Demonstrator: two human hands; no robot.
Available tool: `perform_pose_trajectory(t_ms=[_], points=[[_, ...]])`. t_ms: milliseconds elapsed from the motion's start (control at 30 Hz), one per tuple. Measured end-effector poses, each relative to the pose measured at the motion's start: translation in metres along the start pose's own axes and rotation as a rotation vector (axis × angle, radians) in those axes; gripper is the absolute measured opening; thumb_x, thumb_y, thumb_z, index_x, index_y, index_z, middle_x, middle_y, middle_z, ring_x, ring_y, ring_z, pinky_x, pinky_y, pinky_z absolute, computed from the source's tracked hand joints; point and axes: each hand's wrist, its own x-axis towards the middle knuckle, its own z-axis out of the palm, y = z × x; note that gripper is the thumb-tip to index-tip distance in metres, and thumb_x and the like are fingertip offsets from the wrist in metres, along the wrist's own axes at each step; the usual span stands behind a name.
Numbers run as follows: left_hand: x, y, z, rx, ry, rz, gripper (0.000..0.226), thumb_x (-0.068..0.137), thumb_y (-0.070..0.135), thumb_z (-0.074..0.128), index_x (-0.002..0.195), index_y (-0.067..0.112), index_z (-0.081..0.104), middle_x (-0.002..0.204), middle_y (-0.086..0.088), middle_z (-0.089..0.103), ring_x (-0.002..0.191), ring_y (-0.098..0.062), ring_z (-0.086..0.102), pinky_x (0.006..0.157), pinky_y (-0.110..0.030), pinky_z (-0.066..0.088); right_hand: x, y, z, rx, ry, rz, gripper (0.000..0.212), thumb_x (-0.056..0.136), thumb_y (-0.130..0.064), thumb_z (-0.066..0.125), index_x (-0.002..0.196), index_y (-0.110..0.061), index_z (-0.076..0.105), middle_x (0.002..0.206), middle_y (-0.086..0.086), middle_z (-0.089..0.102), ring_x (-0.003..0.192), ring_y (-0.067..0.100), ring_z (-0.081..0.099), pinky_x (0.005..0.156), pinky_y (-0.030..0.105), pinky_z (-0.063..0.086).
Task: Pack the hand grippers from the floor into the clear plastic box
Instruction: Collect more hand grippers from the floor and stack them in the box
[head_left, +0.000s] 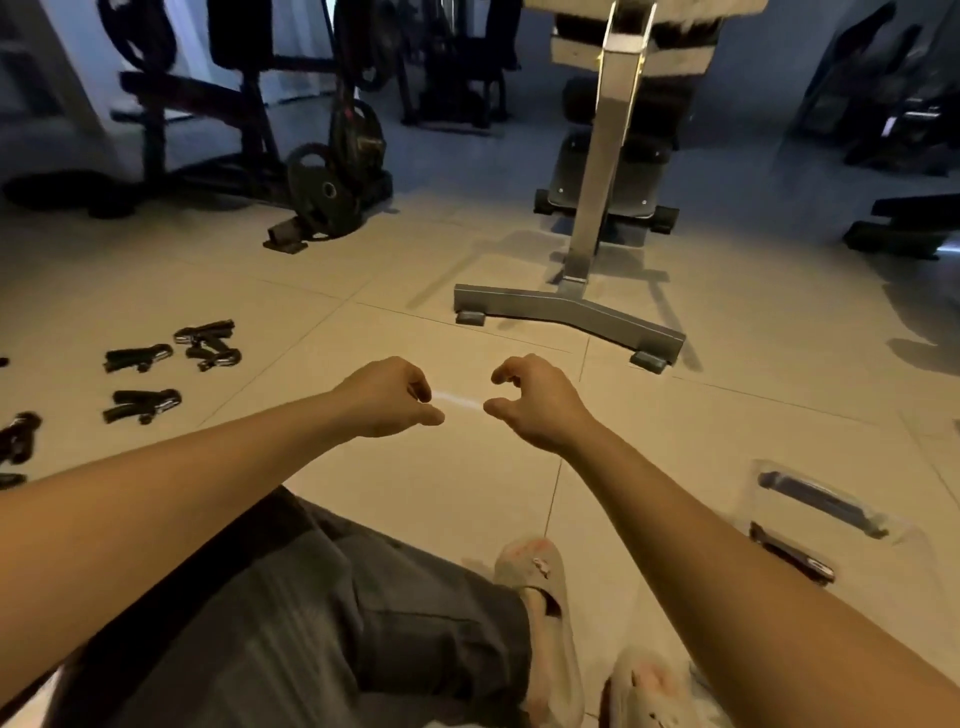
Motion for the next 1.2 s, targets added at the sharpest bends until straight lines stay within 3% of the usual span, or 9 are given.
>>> perform_pose_trajectory(t_ms=[200,333,500,600,800,933,1000,1133,1200], points=[[-0.043,-0.078,-0.058,-0.063,0.087,-0.098,0.041,0.087,0.038,0.078,0.118,0.014,0.068,0.110,-0.001,0.069,0.101,-0.019,0.064,0.087,-0.034,0.054,0.012,-0.084,0.047,0.057,-0.036,-0.068,0.040,0.091,-0.031,0.072,0.128,-0.017,0.064,0.131,0.001,0.062,0.117,0.020,0.060,0.098,0.039,0.052],[-0.074,-0.127,-0.099,-0.056,0.148,-0.155,0.038,0.087,0.039,0.077,0.116,0.016,0.068,0.107,0.002,0.068,0.097,-0.015,0.063,0.079,-0.028,0.050,0.030,-0.142,0.078,0.083,-0.092,-0.152,0.040,0.091,-0.028,0.072,0.128,-0.015,0.064,0.131,0.003,0.062,0.119,0.021,0.059,0.100,0.040,0.051],[-0.100,-0.196,-0.156,0.004,0.229,-0.264,0.034,0.088,0.037,0.075,0.113,0.015,0.069,0.104,0.002,0.067,0.094,-0.015,0.063,0.081,-0.030,0.051,0.055,-0.214,0.139,0.076,-0.235,-0.268,0.041,0.090,-0.029,0.073,0.127,-0.013,0.064,0.131,0.005,0.063,0.119,0.023,0.059,0.098,0.041,0.052],[-0.107,-0.247,-0.170,0.054,0.182,-0.373,0.035,0.088,0.039,0.076,0.112,0.015,0.069,0.106,0.003,0.068,0.097,-0.017,0.064,0.088,-0.035,0.055,0.072,-0.249,0.188,0.067,-0.335,-0.310,0.042,0.090,-0.029,0.073,0.127,-0.011,0.064,0.130,0.007,0.064,0.117,0.024,0.060,0.094,0.038,0.052],[-0.117,-0.366,-0.144,0.114,0.019,-0.566,0.039,0.086,0.044,0.076,0.115,0.020,0.067,0.107,0.002,0.067,0.098,-0.017,0.063,0.091,-0.037,0.056,0.087,-0.289,0.310,0.049,-0.549,-0.306,0.044,0.087,-0.032,0.072,0.122,-0.008,0.065,0.118,0.009,0.067,0.104,0.026,0.064,0.088,0.042,0.055],[-0.122,-0.439,-0.103,0.089,-0.072,-0.704,0.051,0.082,0.046,0.079,0.121,0.017,0.064,0.113,0.000,0.066,0.100,-0.020,0.063,0.089,-0.039,0.057,0.092,-0.289,0.381,0.018,-0.663,-0.265,0.034,0.085,-0.025,0.073,0.114,-0.010,0.066,0.104,0.006,0.069,0.084,0.023,0.063,0.071,0.033,0.049],[-0.124,-0.468,-0.080,0.066,-0.103,-0.762,0.064,0.077,0.051,0.081,0.128,0.018,0.061,0.120,0.000,0.064,0.104,-0.021,0.061,0.091,-0.039,0.055,0.098,-0.286,0.410,0.007,-0.694,-0.261,0.037,0.086,-0.028,0.073,0.118,-0.013,0.065,0.108,0.001,0.066,0.090,0.024,0.064,0.074,0.032,0.048],[-0.120,-0.510,-0.027,-0.010,-0.093,-0.857,0.078,0.071,0.057,0.083,0.134,0.018,0.055,0.129,-0.003,0.062,0.110,-0.024,0.060,0.092,-0.038,0.053,0.120,-0.278,0.461,-0.037,-0.700,-0.247,0.043,0.088,-0.033,0.073,0.125,-0.015,0.061,0.116,-0.006,0.063,0.078,0.013,0.060,0.077,0.032,0.049],[-0.117,-0.524,0.002,-0.038,-0.065,-0.889,0.077,0.068,0.058,0.084,0.129,0.019,0.057,0.125,-0.002,0.062,0.106,-0.022,0.059,0.089,-0.037,0.053,0.132,-0.271,0.485,-0.081,-0.701,-0.250,0.046,0.086,-0.035,0.073,0.125,-0.014,0.061,0.117,0.003,0.066,0.087,0.021,0.064,0.078,0.034,0.053]])
